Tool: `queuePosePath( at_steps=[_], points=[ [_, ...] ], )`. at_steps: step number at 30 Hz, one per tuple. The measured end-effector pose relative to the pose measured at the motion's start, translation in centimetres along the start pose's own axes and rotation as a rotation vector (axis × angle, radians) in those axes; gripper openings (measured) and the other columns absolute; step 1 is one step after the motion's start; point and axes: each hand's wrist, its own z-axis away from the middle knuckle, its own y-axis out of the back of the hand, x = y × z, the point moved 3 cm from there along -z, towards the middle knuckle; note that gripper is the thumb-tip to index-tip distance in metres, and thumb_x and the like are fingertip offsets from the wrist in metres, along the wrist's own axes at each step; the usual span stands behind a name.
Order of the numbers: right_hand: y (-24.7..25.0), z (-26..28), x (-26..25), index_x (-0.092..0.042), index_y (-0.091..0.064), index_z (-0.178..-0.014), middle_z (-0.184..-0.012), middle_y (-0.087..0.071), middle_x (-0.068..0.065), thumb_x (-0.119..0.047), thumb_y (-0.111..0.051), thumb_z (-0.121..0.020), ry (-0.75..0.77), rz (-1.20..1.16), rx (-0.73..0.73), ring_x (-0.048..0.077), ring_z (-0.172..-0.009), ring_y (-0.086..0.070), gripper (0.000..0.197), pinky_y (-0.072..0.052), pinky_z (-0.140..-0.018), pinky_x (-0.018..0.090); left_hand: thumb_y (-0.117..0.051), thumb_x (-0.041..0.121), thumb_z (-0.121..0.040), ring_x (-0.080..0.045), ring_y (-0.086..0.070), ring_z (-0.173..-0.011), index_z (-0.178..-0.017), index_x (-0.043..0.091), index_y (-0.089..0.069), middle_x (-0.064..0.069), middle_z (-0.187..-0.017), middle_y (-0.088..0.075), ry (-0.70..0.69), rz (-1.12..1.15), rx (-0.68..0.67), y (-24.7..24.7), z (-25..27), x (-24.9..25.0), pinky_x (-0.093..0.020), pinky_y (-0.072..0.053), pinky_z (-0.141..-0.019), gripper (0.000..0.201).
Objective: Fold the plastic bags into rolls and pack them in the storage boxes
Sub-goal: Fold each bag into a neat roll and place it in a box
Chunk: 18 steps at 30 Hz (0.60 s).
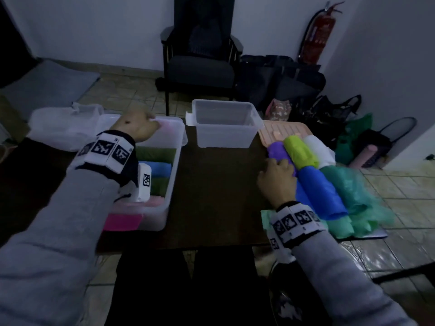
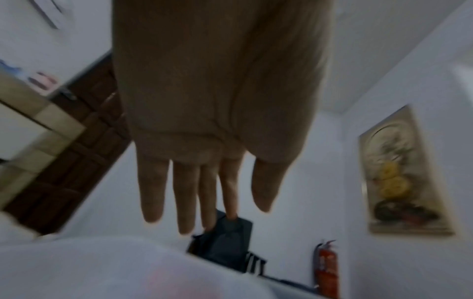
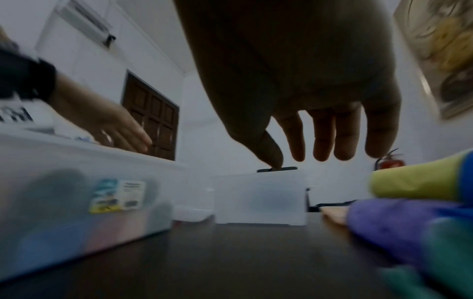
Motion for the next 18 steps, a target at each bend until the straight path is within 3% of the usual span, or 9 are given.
queuePosePath(
  at_steps=[3,6,8,11,13,18],
  points=[
    [1.2,-0.9,3.8,-0.005,-0.048,-0.121,-0.128,-0.043,0.020,-0.013,-0.046,-0.089,-0.095,0.090,0.131,0.037,-0.122,-0.037,0.034,-0.036,-0.093,0.048,-0.045,0.030,-0.097,-0.023,-0.047,-0.122,-0.131,0.015,-0.052,-0.007,-0.135,-0.051,-0.207,0.020,-0.098,-1.4,2.4,5.0,-0.035,-0.036,-0.095,0.037],
    [1.9,-1.4,6.8,0.000,-0.048,-0.118,-0.126,-0.043,0.023,-0.012,-0.052,-0.084,-0.210,0.068,0.178,0.038,-0.120,-0.038,0.036,-0.034,-0.093,0.047,-0.045,0.031,-0.097,-0.014,-0.049,-0.111,-0.128,0.020,-0.052,-0.001,-0.129,-0.053,-0.299,0.089,-0.179,-4.5,5.3,8.9,-0.029,-0.035,-0.088,0.033],
    [1.8,-1.8,8.4,0.002,-0.046,-0.122,-0.130,-0.042,0.024,-0.020,-0.054,-0.088,-0.274,0.061,0.144,0.038,-0.122,-0.037,0.042,-0.034,-0.095,0.045,-0.046,0.032,-0.096,-0.015,-0.047,-0.114,-0.130,0.022,-0.048,0.000,-0.130,-0.050,-0.281,0.084,-0.300,-7.7,6.9,9.9,-0.030,-0.036,-0.089,0.035],
    [1.4,-2.4,10.0,0.000,-0.040,-0.131,-0.136,-0.039,0.022,-0.044,-0.058,-0.088,-0.349,0.075,-0.004,0.037,-0.126,-0.036,0.064,-0.033,-0.098,0.042,-0.049,0.033,-0.095,-0.020,-0.041,-0.129,-0.140,0.024,-0.036,-0.002,-0.143,-0.040,-0.176,0.066,-0.464,-12.6,8.7,8.6,-0.037,-0.037,-0.102,0.048],
    [1.2,-2.7,10.4,-0.002,-0.036,-0.135,-0.139,-0.036,0.021,-0.051,-0.055,-0.088,-0.362,0.098,-0.073,0.036,-0.129,-0.035,0.070,-0.033,-0.099,0.042,-0.048,0.032,-0.096,-0.022,-0.032,-0.137,-0.145,0.020,-0.028,-0.004,-0.151,-0.030,-0.144,0.014,-0.478,-15.2,9.2,6.7,-0.038,-0.030,-0.109,0.054],
    [0.8,-3.2,10.4,-0.001,-0.035,-0.136,-0.140,-0.037,0.021,-0.047,-0.057,-0.088,-0.358,0.133,-0.078,0.035,-0.130,-0.034,0.070,-0.032,-0.101,0.041,-0.042,0.035,-0.097,-0.026,0.000,-0.146,-0.149,0.016,-0.015,-0.009,-0.158,-0.002,-0.021,-0.149,-0.419,-18.8,8.7,1.8,-0.044,-0.007,-0.118,0.061]
  ],
)
